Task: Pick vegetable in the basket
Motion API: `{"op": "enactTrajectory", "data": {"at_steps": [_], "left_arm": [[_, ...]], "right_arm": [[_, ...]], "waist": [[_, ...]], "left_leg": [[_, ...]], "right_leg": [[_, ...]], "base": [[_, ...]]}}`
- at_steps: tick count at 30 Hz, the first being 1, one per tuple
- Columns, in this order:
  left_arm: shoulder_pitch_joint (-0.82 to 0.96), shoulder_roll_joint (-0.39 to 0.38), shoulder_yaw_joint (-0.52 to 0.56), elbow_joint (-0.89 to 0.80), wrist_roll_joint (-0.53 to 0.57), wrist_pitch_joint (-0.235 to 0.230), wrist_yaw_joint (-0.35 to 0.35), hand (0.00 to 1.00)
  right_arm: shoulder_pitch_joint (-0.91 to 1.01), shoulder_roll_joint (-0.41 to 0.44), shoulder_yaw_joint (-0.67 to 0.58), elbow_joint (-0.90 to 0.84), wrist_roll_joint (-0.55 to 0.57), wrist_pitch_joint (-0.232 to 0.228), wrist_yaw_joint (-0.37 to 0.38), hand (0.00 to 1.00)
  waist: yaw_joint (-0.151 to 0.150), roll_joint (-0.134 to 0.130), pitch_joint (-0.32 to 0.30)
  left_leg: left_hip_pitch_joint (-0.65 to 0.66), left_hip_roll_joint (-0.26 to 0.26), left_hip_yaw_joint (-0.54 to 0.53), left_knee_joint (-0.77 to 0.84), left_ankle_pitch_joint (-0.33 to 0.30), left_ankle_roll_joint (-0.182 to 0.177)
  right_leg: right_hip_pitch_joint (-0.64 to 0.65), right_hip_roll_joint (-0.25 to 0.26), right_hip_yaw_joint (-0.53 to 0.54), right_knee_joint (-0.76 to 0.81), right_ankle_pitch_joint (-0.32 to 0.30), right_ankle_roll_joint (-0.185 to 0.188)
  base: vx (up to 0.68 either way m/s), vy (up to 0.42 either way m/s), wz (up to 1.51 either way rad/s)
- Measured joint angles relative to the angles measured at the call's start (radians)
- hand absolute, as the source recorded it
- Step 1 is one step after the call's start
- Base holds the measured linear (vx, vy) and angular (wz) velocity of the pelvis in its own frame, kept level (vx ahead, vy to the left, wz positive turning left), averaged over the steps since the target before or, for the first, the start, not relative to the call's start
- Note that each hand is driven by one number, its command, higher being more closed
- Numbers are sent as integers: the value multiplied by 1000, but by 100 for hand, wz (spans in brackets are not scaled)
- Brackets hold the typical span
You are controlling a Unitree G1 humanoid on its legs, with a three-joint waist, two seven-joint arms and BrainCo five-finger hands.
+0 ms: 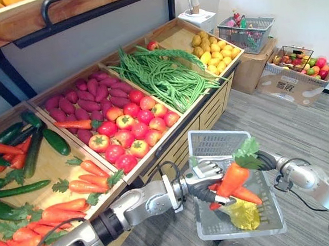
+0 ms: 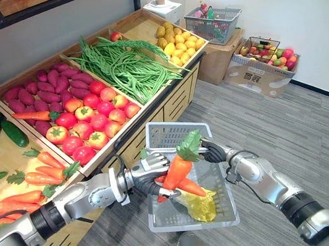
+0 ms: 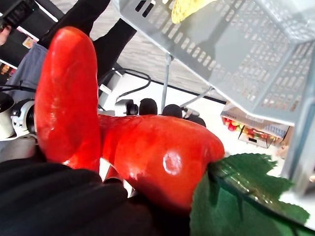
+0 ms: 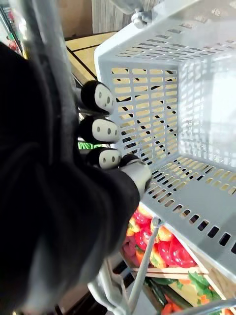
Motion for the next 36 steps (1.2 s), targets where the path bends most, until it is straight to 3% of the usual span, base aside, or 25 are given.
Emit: {"op": "enactTrajectory", "data": {"at_steps": [17, 29, 30, 36], "left_arm": [[0, -130, -22, 244, 23, 25, -25, 100], [-1, -208, 55, 452, 131, 63, -17, 100], [-3, -218, 65, 468, 136, 68, -14, 0], [-5, -240, 79, 507, 150, 69, 12, 0]], "right_arm": [[-61, 0, 64, -35, 28, 3, 26, 100], [-106, 5, 64, -36, 56, 5, 32, 100], [-106, 8, 64, -35, 56, 7, 36, 100], [-106, 10, 64, -35, 56, 12, 51, 100]], "waist": [[-1, 0, 0], [-3, -1, 1], [-3, -1, 1], [-3, -5, 3]], "left_leg": [[6, 7, 44, 11, -5, 0], [6, 7, 62, 10, -5, 0], [6, 6, 64, 10, -5, 0], [6, 6, 72, 9, -5, 0]], "right_leg": [[-20, 12, 28, 14, -1, -1], [-35, 21, 52, 14, 5, 0], [-36, 21, 54, 13, 6, 1], [-41, 22, 62, 11, 10, 2]], "base": [[8, 17, -5], [14, 25, -6], [0, 0, 0], [1, 13, -3]]}}
